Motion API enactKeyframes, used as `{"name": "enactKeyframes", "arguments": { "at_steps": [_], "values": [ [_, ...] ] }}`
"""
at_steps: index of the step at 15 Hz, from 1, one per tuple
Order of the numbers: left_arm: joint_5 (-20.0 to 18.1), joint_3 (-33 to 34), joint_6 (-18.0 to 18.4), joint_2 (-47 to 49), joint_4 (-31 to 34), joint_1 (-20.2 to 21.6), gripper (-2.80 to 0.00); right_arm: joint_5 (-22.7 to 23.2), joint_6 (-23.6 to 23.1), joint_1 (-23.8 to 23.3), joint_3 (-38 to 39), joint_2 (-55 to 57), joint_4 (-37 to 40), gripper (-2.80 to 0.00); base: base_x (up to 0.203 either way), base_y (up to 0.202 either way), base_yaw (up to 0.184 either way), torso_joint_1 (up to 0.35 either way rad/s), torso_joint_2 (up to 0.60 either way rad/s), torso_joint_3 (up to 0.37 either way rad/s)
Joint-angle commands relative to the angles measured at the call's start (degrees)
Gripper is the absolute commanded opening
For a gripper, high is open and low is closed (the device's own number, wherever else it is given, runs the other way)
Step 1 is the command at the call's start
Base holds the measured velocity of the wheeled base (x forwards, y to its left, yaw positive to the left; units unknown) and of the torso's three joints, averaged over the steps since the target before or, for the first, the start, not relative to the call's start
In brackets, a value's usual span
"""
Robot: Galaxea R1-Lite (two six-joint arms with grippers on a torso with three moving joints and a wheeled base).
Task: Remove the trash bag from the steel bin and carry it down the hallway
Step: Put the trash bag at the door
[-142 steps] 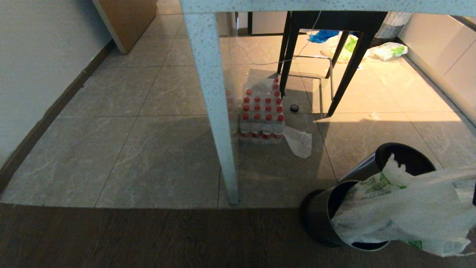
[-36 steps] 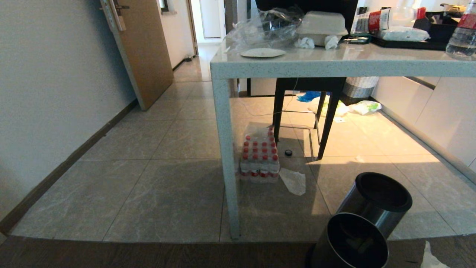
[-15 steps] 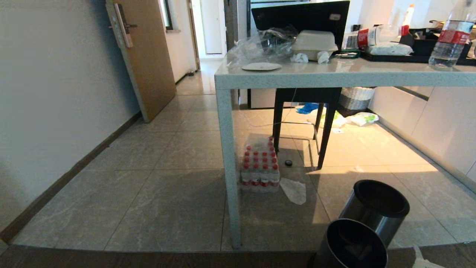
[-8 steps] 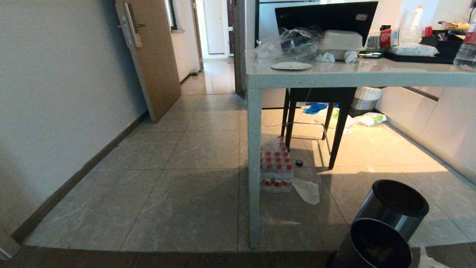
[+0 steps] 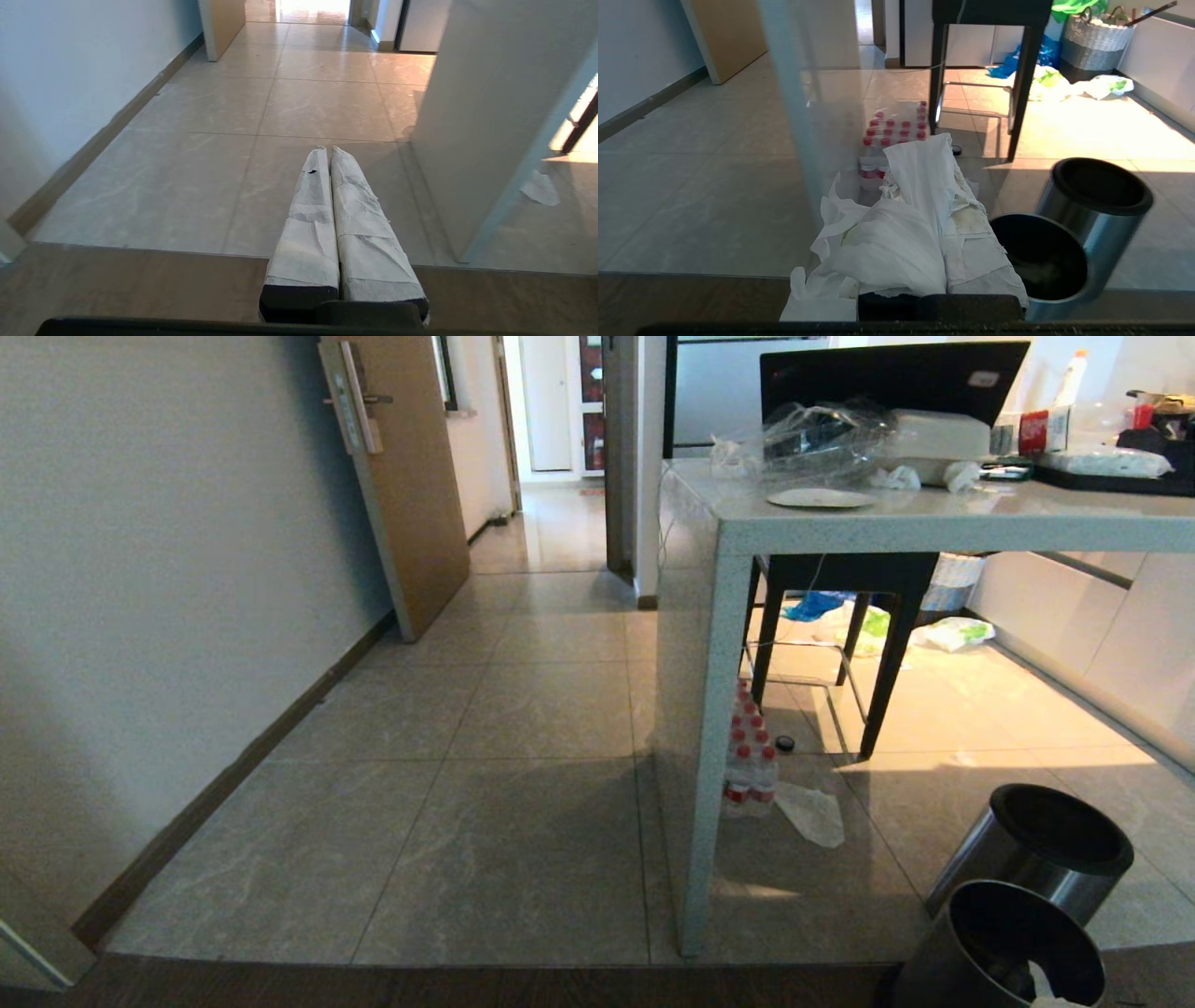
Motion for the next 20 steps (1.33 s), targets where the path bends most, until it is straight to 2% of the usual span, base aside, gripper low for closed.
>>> {"name": "enactKeyframes", "arguments": {
  "at_steps": [1, 20],
  "values": [
    [0.0, 0.1, 0.0, 0.0, 0.0, 0.0, -2.80, 0.0, 0.0, 0.0, 2.3, 0.0, 0.0, -2.80, 0.000, 0.187, 0.002, 0.003, 0.00, -0.002],
    [0.0, 0.0, 0.2, -0.1, 0.0, 0.0, -2.80, 0.0, -0.1, 0.0, 2.3, 0.0, 0.0, -2.80, 0.000, 0.192, 0.001, 0.003, 0.00, 0.002]
  ]
}}
